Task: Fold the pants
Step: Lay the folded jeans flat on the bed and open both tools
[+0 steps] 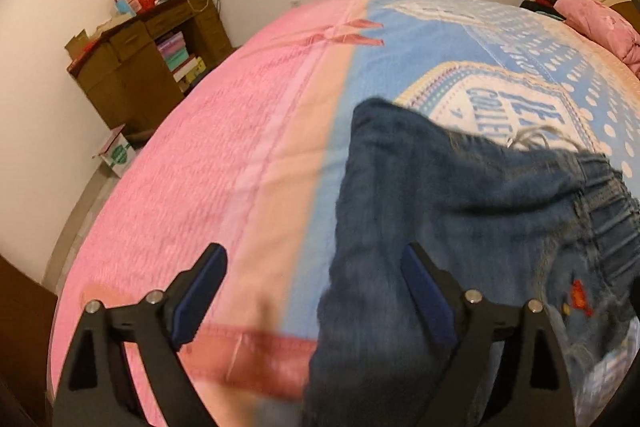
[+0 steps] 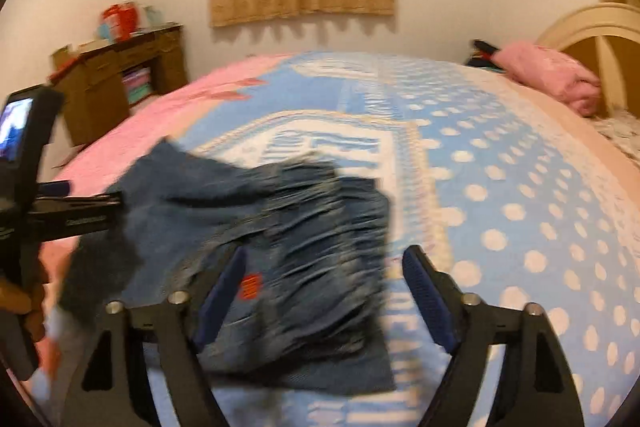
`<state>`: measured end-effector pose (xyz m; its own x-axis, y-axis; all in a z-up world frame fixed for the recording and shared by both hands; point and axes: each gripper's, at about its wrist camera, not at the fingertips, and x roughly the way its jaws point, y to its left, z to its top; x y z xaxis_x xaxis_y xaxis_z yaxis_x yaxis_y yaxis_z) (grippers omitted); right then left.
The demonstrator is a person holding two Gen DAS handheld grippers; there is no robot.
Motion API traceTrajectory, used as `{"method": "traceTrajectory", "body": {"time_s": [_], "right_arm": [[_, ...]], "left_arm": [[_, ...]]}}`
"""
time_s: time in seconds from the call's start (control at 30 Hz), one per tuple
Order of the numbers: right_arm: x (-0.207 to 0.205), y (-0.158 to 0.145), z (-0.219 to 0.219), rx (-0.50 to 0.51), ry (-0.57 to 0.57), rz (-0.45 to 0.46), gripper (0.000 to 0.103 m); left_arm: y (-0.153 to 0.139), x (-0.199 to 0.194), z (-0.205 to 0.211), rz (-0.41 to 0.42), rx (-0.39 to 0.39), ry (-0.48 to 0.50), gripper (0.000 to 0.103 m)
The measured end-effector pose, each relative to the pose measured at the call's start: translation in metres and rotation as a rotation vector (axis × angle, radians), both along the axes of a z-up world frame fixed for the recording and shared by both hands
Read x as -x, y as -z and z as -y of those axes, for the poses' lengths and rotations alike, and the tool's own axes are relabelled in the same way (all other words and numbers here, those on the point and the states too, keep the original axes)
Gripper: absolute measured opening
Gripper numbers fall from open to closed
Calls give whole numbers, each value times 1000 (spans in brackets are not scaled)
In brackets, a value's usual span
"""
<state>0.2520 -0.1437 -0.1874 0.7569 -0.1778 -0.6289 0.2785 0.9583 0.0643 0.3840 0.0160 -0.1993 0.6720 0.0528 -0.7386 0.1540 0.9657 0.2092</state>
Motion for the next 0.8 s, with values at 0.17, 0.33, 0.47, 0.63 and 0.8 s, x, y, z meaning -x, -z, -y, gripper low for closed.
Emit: {"method": "traceTrajectory", "body": {"time_s": [0.17,0.33,0.47,0.63,0.8], "right_arm": [[8,9,24,-90,82,-25,42],[30,-8,6,-43,89,37,41],[22,9,-5,-83,31,-11,41],[1,34,17,-168,65,-76,42],[-13,35,17,-115,59,-93,46]], "left_arm": [[-1,29,-7,13,6,8,91],[-5,39,-7,12,26,0,91],[0,45,-1,13,34,33,91],[33,26,-2,-111,117,36,94],[52,5,-6,-166,207,43,103]]}}
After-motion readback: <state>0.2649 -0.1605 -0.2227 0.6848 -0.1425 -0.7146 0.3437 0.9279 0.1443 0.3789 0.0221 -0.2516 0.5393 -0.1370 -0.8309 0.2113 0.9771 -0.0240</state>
